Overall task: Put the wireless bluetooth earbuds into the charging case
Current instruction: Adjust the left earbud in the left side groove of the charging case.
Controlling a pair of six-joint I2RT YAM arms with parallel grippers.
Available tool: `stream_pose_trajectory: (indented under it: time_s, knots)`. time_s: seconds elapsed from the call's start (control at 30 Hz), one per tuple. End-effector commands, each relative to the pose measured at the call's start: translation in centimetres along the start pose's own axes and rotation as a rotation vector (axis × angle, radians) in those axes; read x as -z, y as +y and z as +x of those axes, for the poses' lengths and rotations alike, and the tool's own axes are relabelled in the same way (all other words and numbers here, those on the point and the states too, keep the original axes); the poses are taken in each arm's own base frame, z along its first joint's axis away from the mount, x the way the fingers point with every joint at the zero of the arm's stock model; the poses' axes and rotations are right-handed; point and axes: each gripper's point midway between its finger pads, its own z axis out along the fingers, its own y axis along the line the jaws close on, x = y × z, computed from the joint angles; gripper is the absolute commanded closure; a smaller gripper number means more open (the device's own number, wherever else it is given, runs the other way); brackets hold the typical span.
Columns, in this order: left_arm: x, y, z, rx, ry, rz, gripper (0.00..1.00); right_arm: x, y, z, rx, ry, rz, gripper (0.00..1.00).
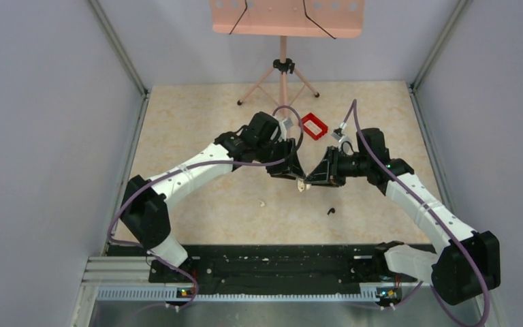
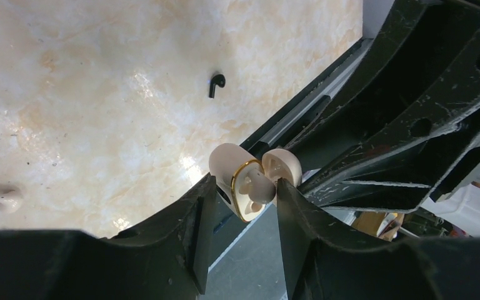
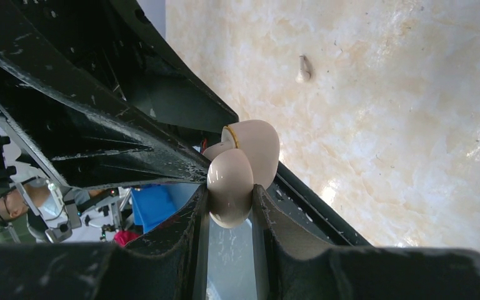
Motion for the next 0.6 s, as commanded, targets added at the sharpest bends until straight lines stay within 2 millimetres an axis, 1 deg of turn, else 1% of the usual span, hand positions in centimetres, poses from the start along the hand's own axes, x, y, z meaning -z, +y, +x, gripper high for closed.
stream_pose_trajectory:
  time_s: [0.0,0.17,0.33,0.37,0.43,0.5,0.57]
  knots:
    - [0.5,-1.3,-0.3,-0.041,0.001,0.017,0.55,0.4,1.9,-1.1,0.063,-0.038,-0.047,1.00]
    - [0.8,-1.8,-0.6,-0.052,-0.008,0.027,0.57,0.4,1.9,-0.9,0.060,-0.034,-0.048,1.00]
    - [1.1,-2.0,-0.9,-0.070,-0.020,0.024,0.56,0.4,1.9,-0.9,0.060,-0.035,-0.048,1.00]
    - [1.3,-2.1,-1.0,-0.075,-0.025,0.022,0.54,0.4,1.8,-0.8,0.060,-0.036,-0.047,1.00]
    - [1.8,-2.4,-1.2,-0.092,-0.040,0.022,0.46,0.3,1.6,-0.7,0.058,-0.034,-0.043,1.00]
    - [2.7,-2.6,-1.6,-0.114,-0.068,0.006,0.37,0.2,0.8,-0.6,0.054,-0.036,-0.012,1.00]
    - [3.8,-2.3,-2.1,-0.137,-0.107,-0.027,0.32,0.1,-0.4,-0.4,0.049,-0.037,0.034,1.00]
